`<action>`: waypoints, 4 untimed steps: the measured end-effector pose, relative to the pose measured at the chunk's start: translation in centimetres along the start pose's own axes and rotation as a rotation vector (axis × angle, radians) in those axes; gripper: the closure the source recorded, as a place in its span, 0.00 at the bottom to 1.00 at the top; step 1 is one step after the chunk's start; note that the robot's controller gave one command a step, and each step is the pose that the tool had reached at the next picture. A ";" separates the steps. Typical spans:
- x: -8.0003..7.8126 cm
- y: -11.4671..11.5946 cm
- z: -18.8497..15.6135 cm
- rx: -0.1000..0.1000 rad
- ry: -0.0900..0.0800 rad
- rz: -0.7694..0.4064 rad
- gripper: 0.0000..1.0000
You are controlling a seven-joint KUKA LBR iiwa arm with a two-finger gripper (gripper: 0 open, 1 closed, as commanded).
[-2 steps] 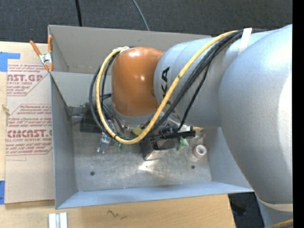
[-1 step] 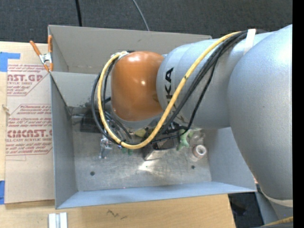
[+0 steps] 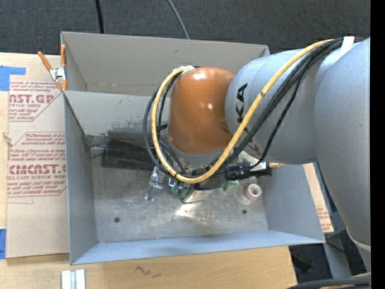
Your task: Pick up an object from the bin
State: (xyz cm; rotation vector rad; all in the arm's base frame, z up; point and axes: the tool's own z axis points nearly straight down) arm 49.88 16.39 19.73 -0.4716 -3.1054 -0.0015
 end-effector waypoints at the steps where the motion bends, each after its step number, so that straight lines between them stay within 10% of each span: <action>1: -0.8 2.1 -2.3 0.005 -0.001 0.049 1.00; 3: -2.4 1.4 0.7 0.003 0.001 0.405 1.00; 4: -1.8 2.5 1.4 0.002 -0.002 0.257 1.00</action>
Offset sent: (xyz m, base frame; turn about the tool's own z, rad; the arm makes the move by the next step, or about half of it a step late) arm 0.0712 -0.0204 -0.0495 0.4704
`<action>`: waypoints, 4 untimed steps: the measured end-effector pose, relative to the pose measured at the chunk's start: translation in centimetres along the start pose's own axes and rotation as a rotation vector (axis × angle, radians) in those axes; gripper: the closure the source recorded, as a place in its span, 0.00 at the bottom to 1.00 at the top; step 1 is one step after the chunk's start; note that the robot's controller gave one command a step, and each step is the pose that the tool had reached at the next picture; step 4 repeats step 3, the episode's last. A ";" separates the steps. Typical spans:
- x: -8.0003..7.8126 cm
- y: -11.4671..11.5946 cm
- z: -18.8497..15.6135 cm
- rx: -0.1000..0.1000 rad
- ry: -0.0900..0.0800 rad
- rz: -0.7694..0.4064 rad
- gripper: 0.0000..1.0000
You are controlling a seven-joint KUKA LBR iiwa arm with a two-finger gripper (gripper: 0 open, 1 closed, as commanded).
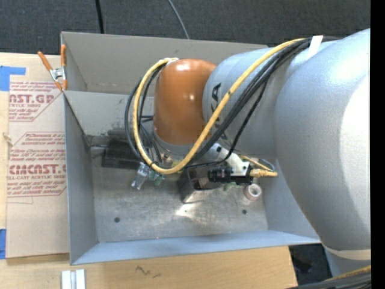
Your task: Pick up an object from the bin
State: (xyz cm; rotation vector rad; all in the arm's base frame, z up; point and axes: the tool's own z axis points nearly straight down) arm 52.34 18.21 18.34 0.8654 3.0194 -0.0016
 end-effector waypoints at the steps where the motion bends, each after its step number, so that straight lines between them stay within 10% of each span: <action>1: -0.8 -1.2 -2.5 0.003 0.006 0.092 1.00; 2: 0.9 -1.1 -2.0 0.001 0.001 0.420 1.00; 4: 0.9 -1.1 -2.0 0.001 0.001 0.419 1.00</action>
Offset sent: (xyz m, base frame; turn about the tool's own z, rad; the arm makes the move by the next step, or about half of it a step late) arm -0.0133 -0.0044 0.0203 0.4219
